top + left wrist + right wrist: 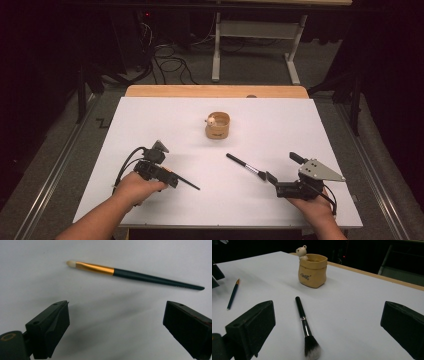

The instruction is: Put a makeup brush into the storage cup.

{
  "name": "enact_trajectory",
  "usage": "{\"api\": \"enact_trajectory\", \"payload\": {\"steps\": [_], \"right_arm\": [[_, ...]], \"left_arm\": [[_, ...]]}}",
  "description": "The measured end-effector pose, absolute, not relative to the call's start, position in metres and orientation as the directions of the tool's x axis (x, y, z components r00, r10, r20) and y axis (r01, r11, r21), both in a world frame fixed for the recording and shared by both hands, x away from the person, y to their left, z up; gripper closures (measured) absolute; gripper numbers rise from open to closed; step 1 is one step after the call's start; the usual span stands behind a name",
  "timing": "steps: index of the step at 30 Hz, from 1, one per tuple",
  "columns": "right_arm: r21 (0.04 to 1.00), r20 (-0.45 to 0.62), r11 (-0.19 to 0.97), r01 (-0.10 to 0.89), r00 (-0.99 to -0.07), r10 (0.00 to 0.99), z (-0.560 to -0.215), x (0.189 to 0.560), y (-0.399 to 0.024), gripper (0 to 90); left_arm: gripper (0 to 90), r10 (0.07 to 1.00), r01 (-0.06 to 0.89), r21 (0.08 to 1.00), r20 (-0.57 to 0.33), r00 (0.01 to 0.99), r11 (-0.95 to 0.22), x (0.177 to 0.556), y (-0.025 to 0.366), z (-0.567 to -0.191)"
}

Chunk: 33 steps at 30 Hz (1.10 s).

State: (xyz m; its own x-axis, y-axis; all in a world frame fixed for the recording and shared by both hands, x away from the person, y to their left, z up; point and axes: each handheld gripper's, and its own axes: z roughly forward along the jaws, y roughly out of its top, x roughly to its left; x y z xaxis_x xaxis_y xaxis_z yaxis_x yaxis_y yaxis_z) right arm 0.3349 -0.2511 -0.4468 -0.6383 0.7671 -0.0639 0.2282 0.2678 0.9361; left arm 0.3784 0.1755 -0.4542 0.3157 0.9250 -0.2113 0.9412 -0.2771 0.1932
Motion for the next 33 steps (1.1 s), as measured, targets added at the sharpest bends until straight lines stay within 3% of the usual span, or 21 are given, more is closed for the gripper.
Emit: {"api": "enact_trajectory", "payload": {"steps": [7, 16, 28, 33], "right_arm": [[0.936, -0.065, 0.269, 0.228, -0.64, 0.766, -0.447, 0.335, -0.251, 0.1], [0.935, -0.067, 0.272, 0.225, -0.643, 0.763, -0.447, 0.335, -0.251, 0.1], [0.934, -0.06, 0.27, 0.232, -0.646, 0.761, -0.448, 0.332, -0.249, 0.1], [0.935, -0.058, 0.267, 0.231, -0.646, 0.762, -0.448, 0.333, -0.25, 0.1]], "left_arm": [[13.6, 0.931, 0.945, 0.19, -0.203, 0.304, -0.268, 0.384, 0.161, -0.453], [14.1, 0.935, 0.955, 0.174, -0.224, 0.276, -0.24, 0.391, 0.147, -0.449], [4.8, 0.954, 0.973, 0.118, -0.203, 0.221, -0.201, 0.396, 0.134, -0.453], [5.3, 0.959, 0.974, 0.102, -0.184, 0.217, -0.201, 0.396, 0.124, -0.456]]}}
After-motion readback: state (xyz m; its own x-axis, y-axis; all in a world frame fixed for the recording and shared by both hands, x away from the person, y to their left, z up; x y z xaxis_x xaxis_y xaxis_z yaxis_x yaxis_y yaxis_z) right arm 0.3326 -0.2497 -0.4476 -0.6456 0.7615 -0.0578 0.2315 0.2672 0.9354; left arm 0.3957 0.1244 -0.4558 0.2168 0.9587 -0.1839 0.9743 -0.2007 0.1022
